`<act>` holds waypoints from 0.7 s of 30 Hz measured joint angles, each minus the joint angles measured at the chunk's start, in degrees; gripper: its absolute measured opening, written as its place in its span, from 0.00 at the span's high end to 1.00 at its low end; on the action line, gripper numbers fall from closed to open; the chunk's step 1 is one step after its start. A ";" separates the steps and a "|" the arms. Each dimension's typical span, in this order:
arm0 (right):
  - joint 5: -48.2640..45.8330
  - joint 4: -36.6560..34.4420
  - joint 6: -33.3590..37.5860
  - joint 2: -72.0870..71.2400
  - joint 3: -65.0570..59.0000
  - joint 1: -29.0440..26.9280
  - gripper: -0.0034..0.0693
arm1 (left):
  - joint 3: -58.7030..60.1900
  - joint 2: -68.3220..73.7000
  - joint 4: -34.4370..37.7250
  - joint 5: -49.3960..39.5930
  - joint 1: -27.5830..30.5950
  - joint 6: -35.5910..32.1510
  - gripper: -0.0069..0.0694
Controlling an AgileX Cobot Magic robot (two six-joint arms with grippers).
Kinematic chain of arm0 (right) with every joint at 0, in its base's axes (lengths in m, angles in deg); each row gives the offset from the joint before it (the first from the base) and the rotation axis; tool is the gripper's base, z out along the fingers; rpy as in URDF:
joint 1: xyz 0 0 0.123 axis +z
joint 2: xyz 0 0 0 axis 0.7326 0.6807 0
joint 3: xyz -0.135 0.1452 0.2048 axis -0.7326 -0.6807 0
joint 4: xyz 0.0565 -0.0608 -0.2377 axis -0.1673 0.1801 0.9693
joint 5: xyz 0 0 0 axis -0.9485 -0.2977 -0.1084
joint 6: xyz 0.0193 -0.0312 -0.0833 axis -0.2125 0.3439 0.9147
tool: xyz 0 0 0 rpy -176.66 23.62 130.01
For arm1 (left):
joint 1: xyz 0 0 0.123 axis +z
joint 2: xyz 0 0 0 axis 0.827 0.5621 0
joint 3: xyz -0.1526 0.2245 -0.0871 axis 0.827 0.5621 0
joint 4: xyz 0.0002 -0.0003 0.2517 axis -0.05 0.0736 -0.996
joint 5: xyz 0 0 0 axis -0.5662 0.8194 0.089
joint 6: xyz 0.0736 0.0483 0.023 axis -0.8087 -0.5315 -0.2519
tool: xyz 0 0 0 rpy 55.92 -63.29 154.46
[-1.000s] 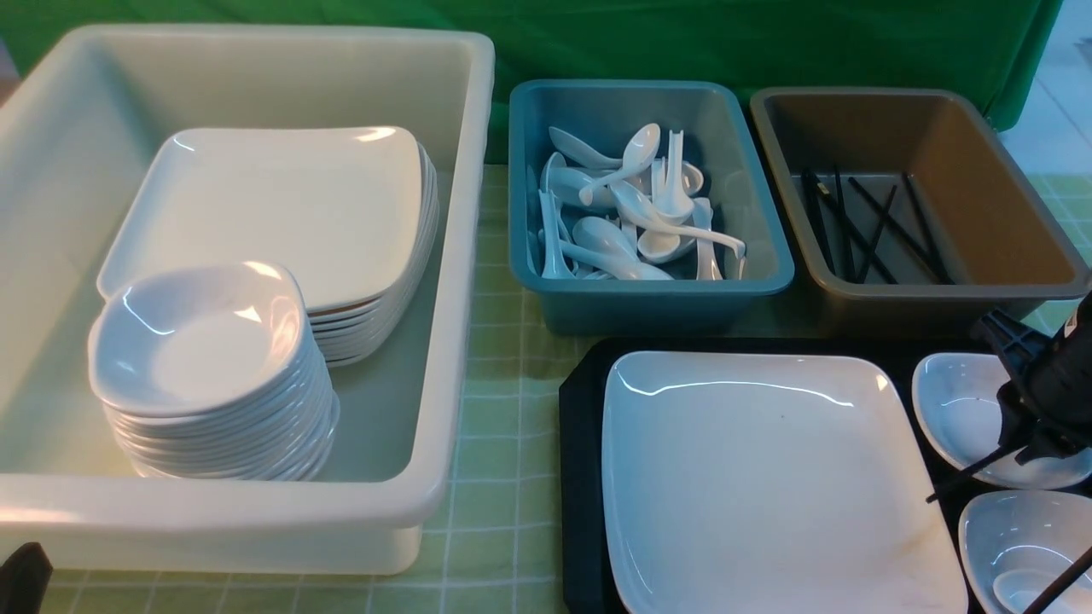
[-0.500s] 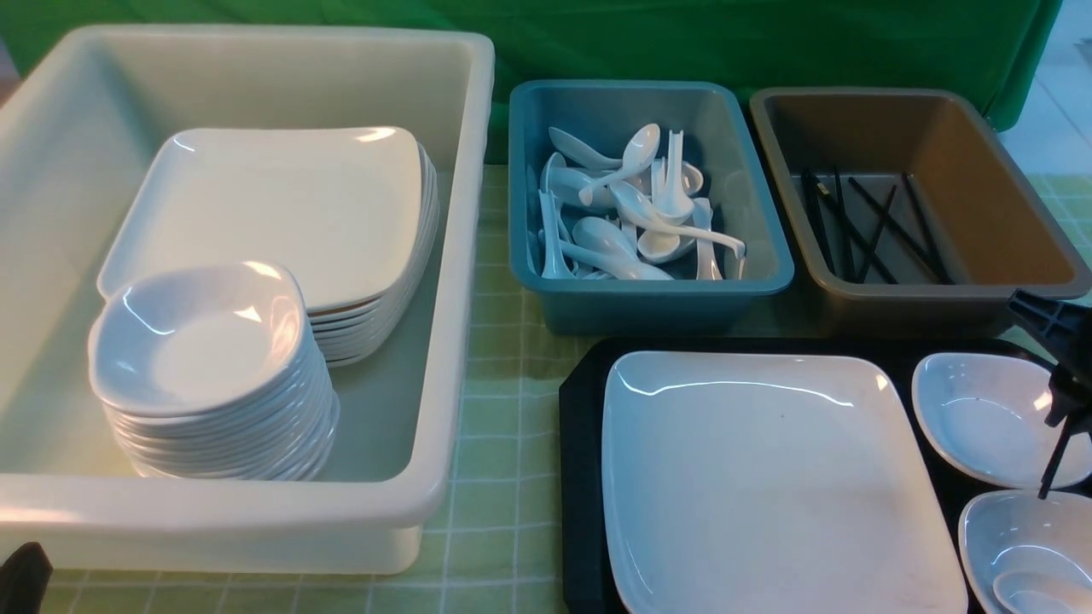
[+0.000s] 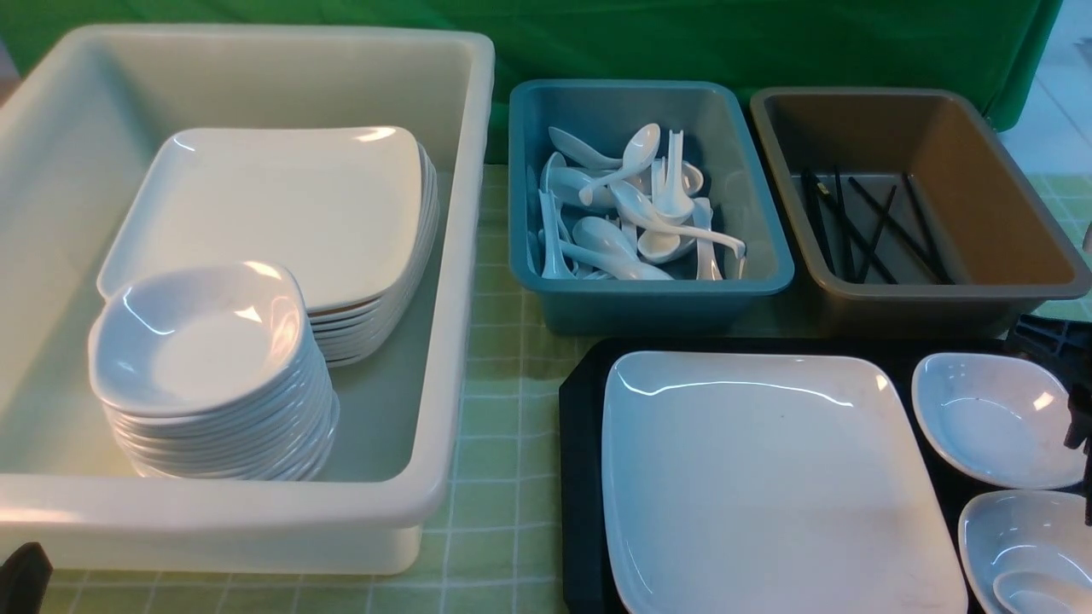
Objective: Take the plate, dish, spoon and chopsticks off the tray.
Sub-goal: Use the right arm to put the chopsticks into the small storage box on the right
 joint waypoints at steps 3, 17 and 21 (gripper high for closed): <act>-0.71 0.00 0.78 -0.07 0.15 0.00 0.91 | 0.00 0.00 0.00 0.00 0.00 0.00 0.61; -7.48 8.33 3.31 -3.85 0.15 0.00 0.91 | 0.00 0.00 0.00 0.00 0.00 0.00 0.61; -7.69 9.65 3.39 -5.27 0.15 0.00 0.91 | 0.00 0.00 0.00 0.00 0.00 0.00 0.61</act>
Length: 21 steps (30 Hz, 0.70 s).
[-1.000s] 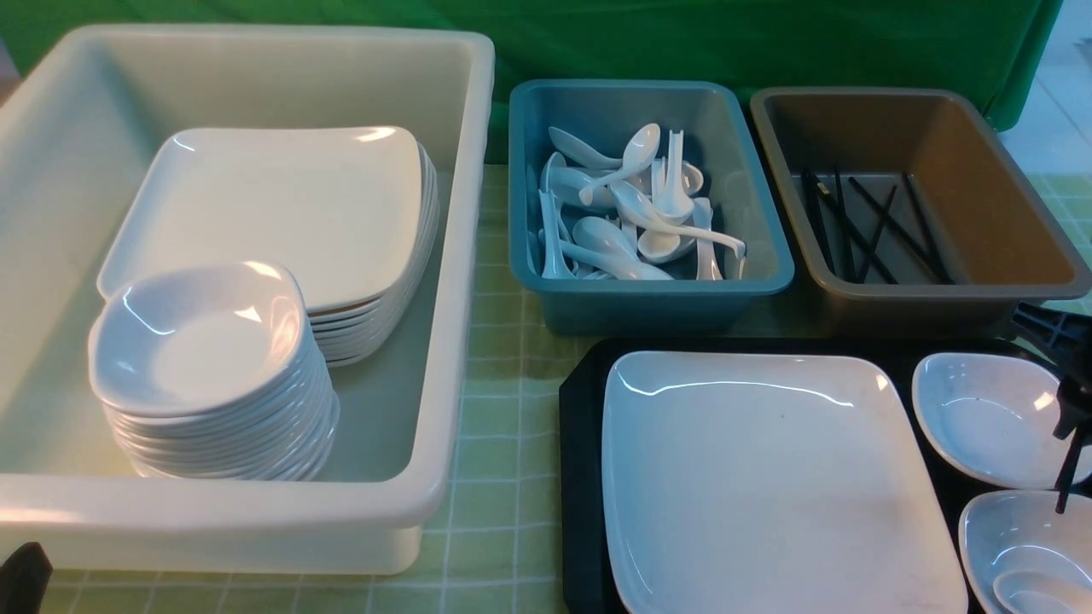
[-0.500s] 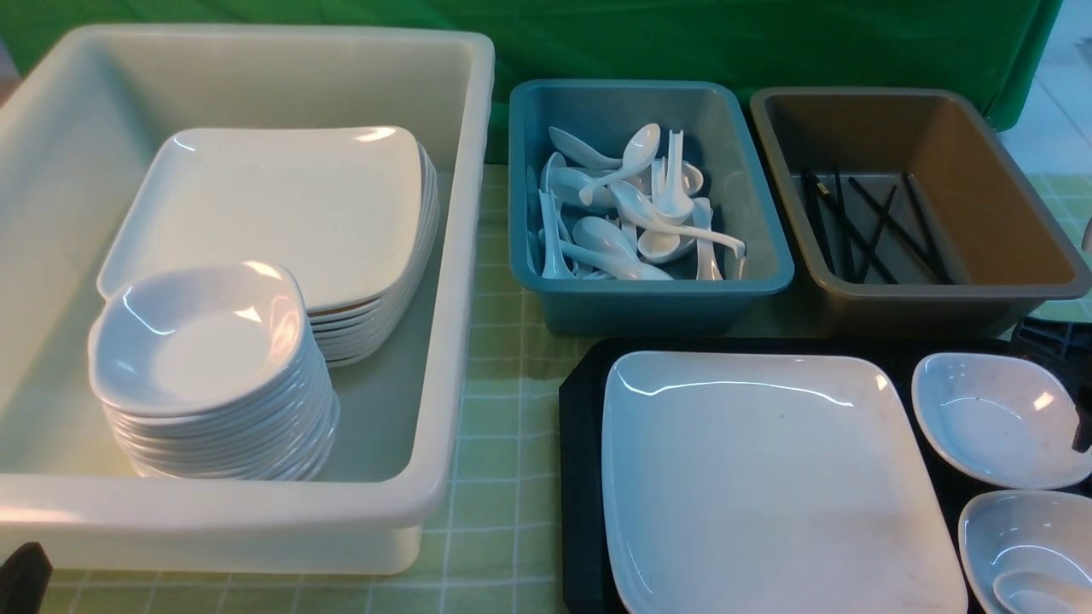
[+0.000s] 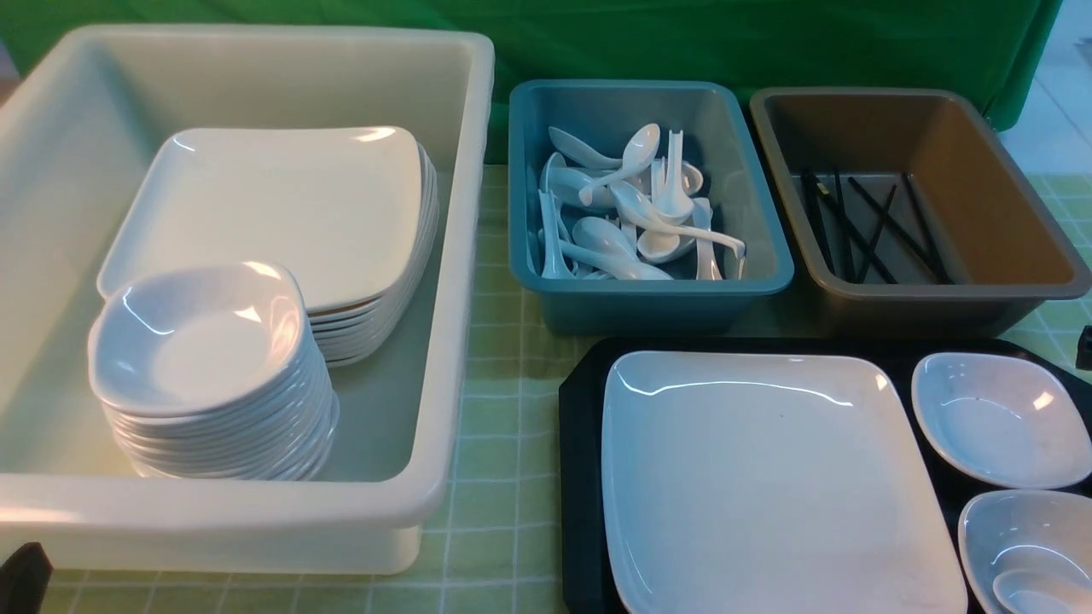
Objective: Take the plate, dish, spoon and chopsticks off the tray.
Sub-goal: Use the right arm to put the chopsticks into the small storage box on the right
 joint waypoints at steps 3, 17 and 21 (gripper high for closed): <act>0.42 0.05 0.00 -0.07 0.00 0.00 0.91 | 0.00 0.00 0.00 0.00 0.00 0.00 0.61; 5.72 0.16 0.96 -0.07 0.60 0.00 0.91 | 0.00 0.00 0.00 0.00 0.00 0.00 0.61; 5.55 0.16 3.13 -0.07 3.87 0.00 0.91 | 0.00 0.00 0.00 0.00 0.00 0.00 0.61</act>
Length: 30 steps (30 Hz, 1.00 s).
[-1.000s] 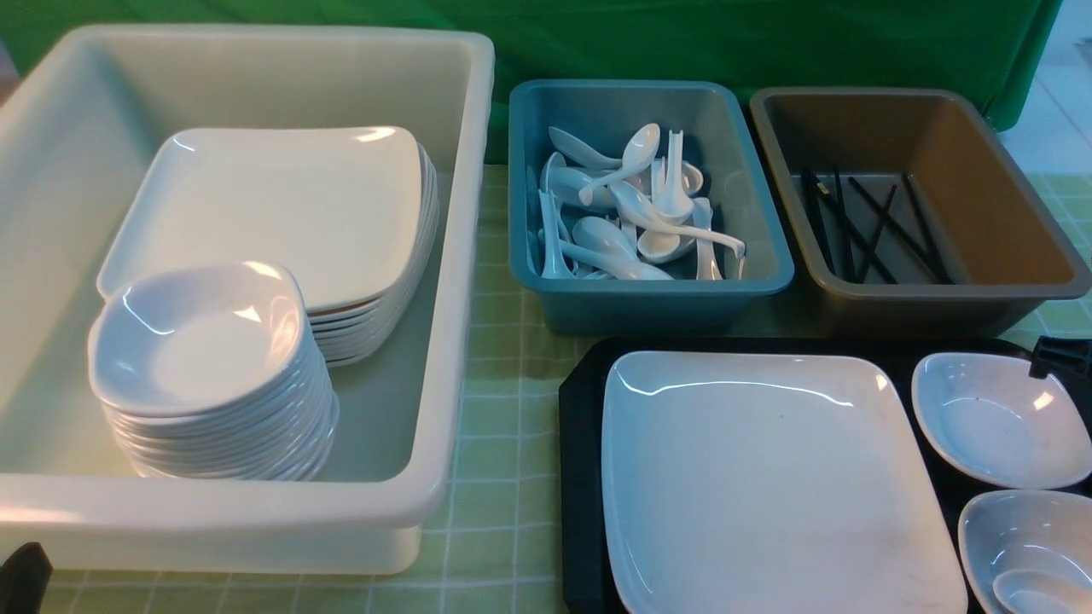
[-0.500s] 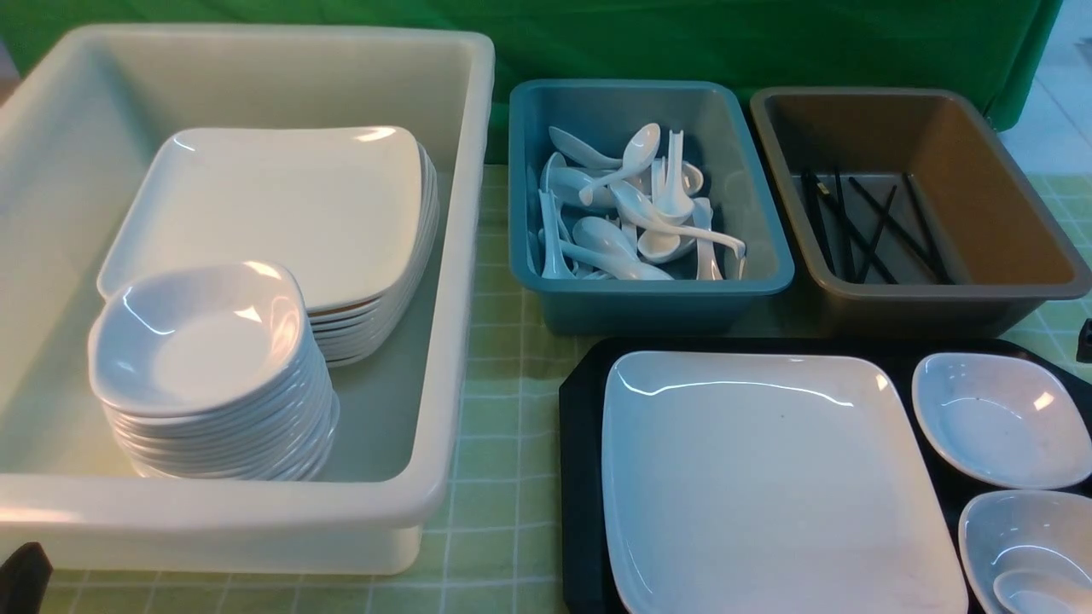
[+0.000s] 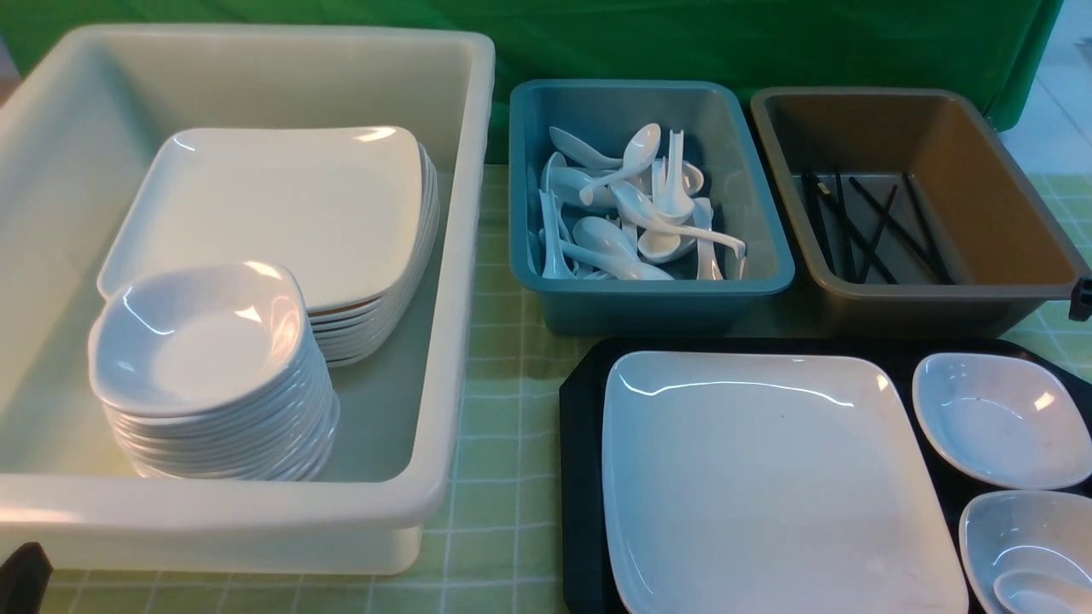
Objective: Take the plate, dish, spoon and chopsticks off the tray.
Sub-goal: Use the right arm to put the chopsticks into the small storage box on the right
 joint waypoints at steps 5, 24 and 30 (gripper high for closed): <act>-1.67 -0.05 3.26 0.19 5.51 0.00 0.91 | 0.00 0.00 0.00 0.00 0.00 0.00 0.61; -3.70 -9.28 13.45 21.13 28.23 0.00 0.91 | 0.00 0.00 0.00 0.00 0.00 0.00 0.61; -3.62 -13.20 15.27 31.70 42.10 0.00 0.91 | 0.00 0.00 0.00 0.00 0.00 0.00 0.61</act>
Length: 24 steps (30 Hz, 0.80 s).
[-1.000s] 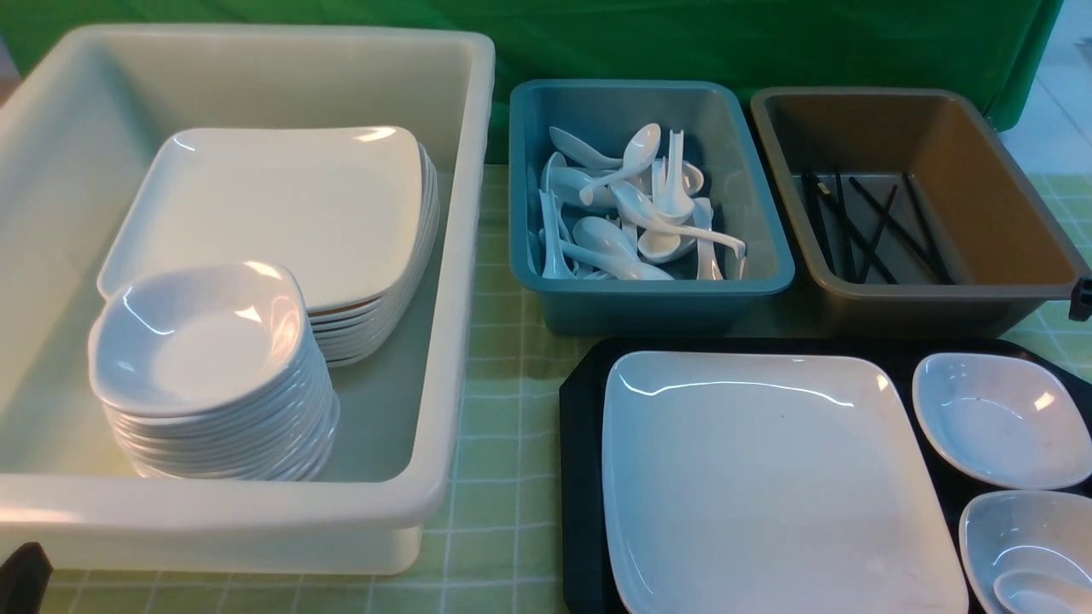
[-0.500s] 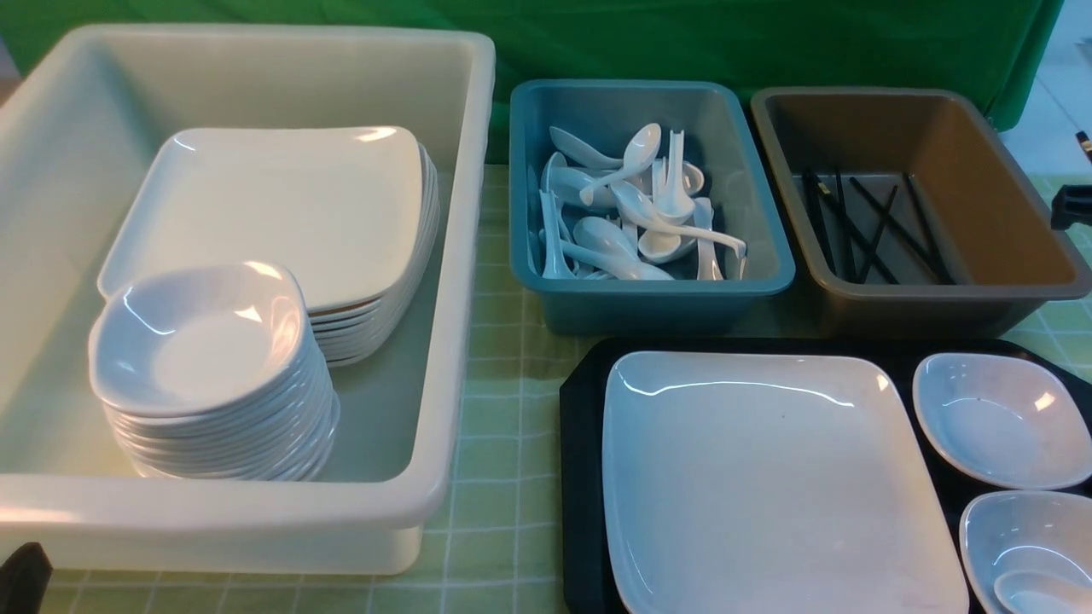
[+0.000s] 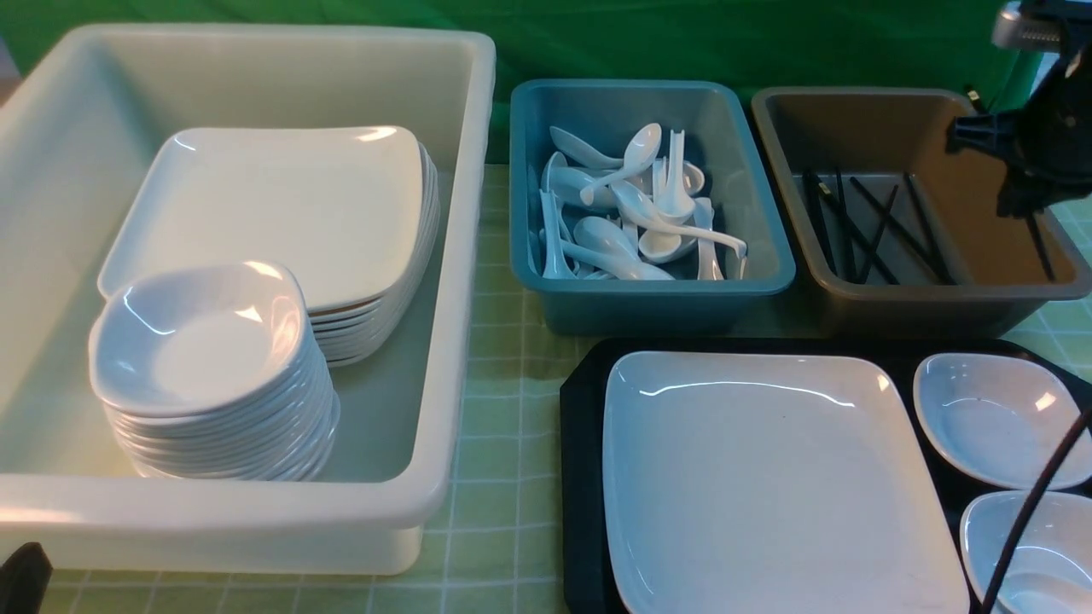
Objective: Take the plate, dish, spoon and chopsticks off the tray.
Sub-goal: Use the right arm to put the chopsticks into the small storage box on the right
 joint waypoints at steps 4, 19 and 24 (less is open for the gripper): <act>2.49 -2.10 0.64 8.65 10.84 0.00 0.91 | 0.00 0.00 0.00 0.00 0.00 0.00 0.61; 9.91 -2.27 0.80 18.02 17.04 0.00 0.60 | 0.00 0.00 0.00 0.00 0.00 0.00 0.61; 6.85 -2.27 2.11 17.59 17.26 0.00 0.43 | 0.00 0.00 0.00 0.00 0.00 0.00 0.61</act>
